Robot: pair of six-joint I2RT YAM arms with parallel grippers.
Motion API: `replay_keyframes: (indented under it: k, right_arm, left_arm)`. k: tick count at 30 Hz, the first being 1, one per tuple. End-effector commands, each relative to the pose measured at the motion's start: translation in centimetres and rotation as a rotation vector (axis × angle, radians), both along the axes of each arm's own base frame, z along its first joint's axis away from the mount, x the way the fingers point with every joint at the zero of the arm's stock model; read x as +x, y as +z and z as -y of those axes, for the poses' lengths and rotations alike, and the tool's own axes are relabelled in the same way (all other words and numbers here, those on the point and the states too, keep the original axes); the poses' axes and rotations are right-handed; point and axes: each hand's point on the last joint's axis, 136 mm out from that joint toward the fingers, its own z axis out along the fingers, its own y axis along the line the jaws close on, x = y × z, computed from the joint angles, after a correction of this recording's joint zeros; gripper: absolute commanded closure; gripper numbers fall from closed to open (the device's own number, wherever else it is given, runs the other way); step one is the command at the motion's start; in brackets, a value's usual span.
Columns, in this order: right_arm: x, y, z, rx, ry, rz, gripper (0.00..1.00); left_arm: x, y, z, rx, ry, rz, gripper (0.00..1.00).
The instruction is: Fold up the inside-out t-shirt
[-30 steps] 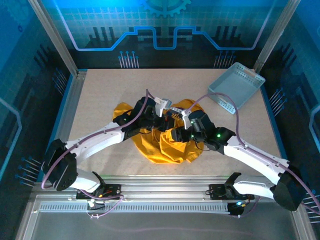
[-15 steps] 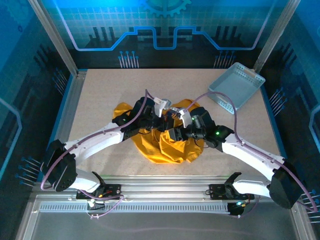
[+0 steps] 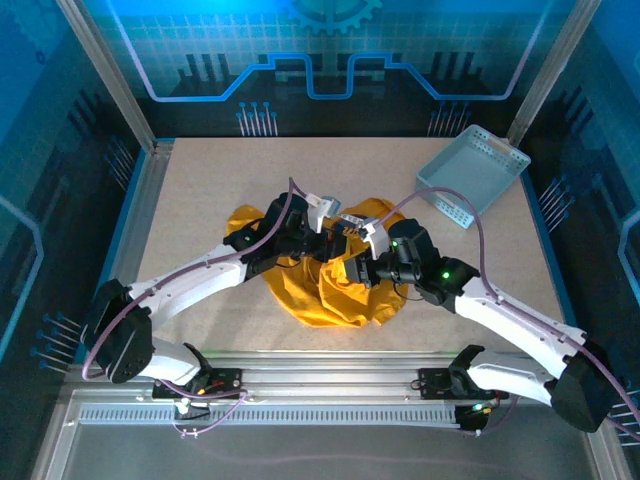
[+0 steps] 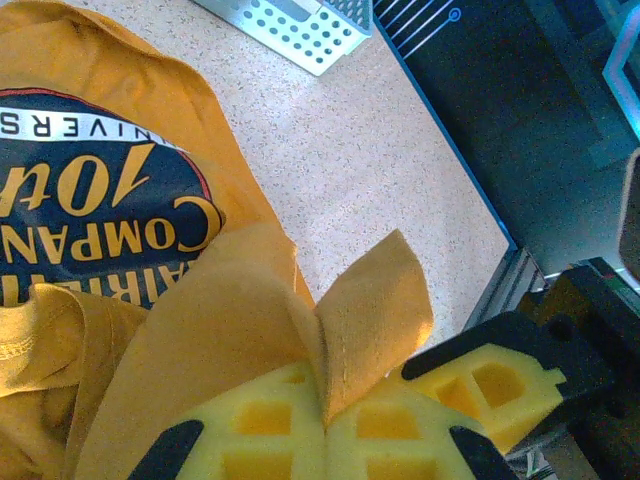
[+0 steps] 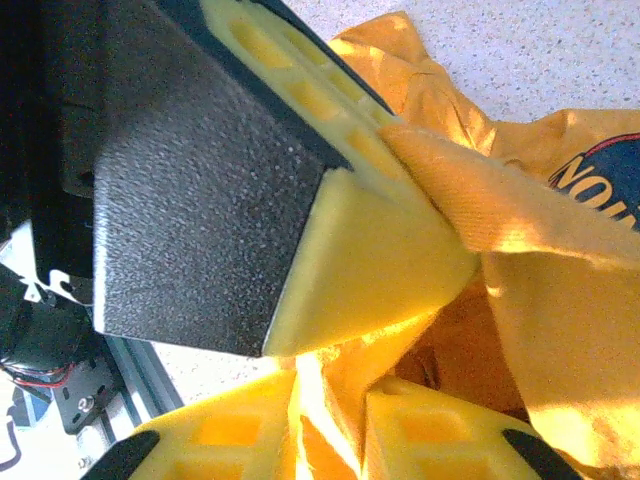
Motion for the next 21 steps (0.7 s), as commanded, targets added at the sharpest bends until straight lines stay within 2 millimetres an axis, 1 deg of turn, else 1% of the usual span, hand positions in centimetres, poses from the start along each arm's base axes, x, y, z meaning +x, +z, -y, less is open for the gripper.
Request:
replay_keyframes:
  k: [1,4,7,8,9,10,12,13,15,16,17,19,21]
  right_arm:
    - [-0.3,0.1,-0.9,0.009,0.031,-0.006,0.79]
    - [-0.1,-0.3,-1.1,-0.016,0.025,-0.014,0.86]
    - [-0.3,0.3,-1.1,-0.031,0.012,0.001,0.96]
    - [-0.3,0.6,-0.6,-0.041,-0.010,0.005,1.00]
    - [-0.5,1.3,0.0,-0.050,-0.037,0.018,1.00]
    - [-0.4,1.8,0.9,-0.060,-0.079,0.032,1.00]
    - [-0.6,3.1,3.8,-0.083,-0.182,0.055,1.00]
    - [-0.8,3.5,5.1,-0.095,-0.226,0.055,1.00]
    - [-1.5,3.5,8.1,-0.133,-0.313,0.017,1.00]
    - [-2.0,3.1,9.2,-0.151,-0.343,-0.009,1.00]
    - [-2.6,2.6,10.3,-0.165,-0.377,-0.041,1.00]
    - [-3.8,1.5,12.0,-0.178,-0.431,-0.096,1.00]
    - [-5.1,-0.3,14.2,-0.197,-0.528,-0.166,1.00]
  left_arm:
    - [0.4,0.6,-0.2,-0.013,0.018,-0.001,1.00]
    - [0.4,0.6,-0.2,-0.012,0.020,-0.001,1.00]
    - [0.7,0.3,-0.5,0.010,0.040,-0.006,1.00]
    - [0.8,0.0,-0.8,0.026,0.054,-0.011,0.97]
    - [1.1,-0.2,-1.1,0.044,0.074,-0.014,0.92]
    - [1.3,-0.3,-1.4,0.053,0.087,-0.016,0.85]
    - [1.8,-0.5,-2.7,0.075,0.139,-0.021,0.64]
    - [2.1,-0.6,-3.3,0.079,0.166,-0.022,0.59]
    - [2.6,-0.7,-4.8,0.070,0.220,-0.020,0.42]
    - [3.0,-1.0,-5.5,0.076,0.251,-0.023,0.38]
    - [3.3,-1.5,-6.2,0.088,0.277,-0.029,0.37]
    - [3.6,-3.0,-6.8,0.144,0.298,-0.060,0.35]
    - [3.9,-4.8,-7.2,0.222,0.311,-0.103,0.36]
